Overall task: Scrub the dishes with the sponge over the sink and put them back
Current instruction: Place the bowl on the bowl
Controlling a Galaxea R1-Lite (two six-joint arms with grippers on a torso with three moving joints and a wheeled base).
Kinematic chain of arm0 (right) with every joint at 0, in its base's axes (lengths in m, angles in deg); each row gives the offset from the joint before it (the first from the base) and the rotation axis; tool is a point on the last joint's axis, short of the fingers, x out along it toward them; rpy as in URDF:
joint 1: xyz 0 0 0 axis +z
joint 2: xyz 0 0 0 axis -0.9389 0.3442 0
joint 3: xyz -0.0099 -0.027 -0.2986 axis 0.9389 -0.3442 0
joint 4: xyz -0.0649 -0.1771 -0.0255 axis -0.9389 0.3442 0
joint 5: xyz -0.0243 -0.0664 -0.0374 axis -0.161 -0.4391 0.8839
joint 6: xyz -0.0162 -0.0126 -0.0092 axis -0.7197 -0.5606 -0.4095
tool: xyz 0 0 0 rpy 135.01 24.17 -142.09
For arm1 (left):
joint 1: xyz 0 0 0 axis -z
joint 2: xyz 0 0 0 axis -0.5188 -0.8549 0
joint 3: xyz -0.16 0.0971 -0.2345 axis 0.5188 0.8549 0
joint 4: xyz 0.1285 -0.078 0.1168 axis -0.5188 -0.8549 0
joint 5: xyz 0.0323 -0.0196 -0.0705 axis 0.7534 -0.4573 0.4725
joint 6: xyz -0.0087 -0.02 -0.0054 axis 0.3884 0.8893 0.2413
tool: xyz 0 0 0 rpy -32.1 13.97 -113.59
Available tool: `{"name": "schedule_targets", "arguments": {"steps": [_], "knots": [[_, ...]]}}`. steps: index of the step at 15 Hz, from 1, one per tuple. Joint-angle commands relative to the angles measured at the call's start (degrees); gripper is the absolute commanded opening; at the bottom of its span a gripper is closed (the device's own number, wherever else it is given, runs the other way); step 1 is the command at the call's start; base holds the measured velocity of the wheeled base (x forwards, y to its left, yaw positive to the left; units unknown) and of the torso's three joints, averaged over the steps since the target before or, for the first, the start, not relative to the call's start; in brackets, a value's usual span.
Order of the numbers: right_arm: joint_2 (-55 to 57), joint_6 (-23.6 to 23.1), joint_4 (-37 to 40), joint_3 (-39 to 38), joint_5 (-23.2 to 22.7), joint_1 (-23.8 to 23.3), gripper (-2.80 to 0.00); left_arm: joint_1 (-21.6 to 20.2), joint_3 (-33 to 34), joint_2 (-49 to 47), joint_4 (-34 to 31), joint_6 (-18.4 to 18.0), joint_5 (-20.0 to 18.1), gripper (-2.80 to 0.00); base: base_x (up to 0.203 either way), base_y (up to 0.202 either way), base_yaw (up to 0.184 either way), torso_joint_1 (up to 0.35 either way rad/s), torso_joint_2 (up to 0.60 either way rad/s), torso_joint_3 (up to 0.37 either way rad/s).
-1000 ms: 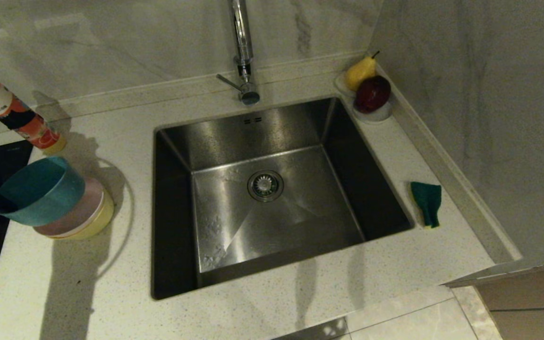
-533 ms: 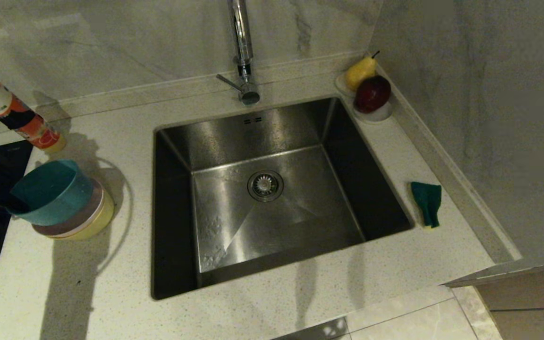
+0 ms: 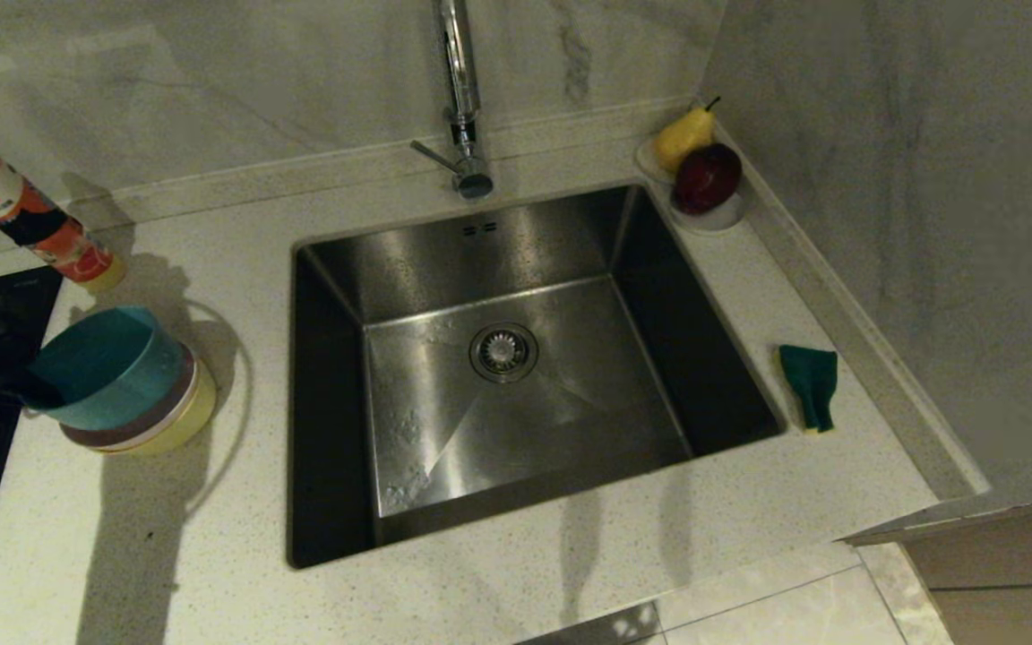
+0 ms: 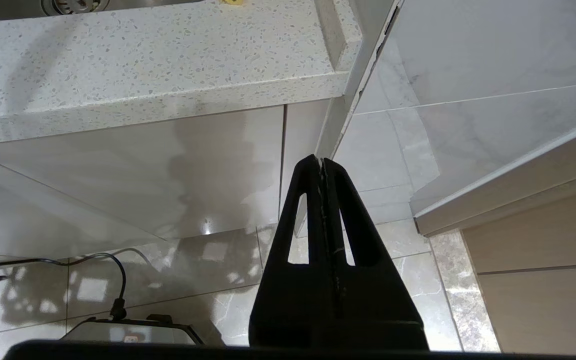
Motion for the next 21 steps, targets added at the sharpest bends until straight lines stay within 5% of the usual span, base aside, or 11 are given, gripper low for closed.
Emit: {"name": "schedule_targets", "arguments": {"steps": [1,21], "knots": [[0.07,-0.03,0.00,0.00,-0.01,0.01,-2.80,-0.03,1.70,0.34,0.45,0.03,0.05,-2.80,0.000,0.000,0.000,0.000,0.00,0.000],[0.07,-0.03,0.00,0.00,-0.01,0.01,-2.80,0.05,1.91,1.57,3.42,-0.14,0.00,-2.80,0.000,0.000,0.000,0.000,0.00,0.000]]}}
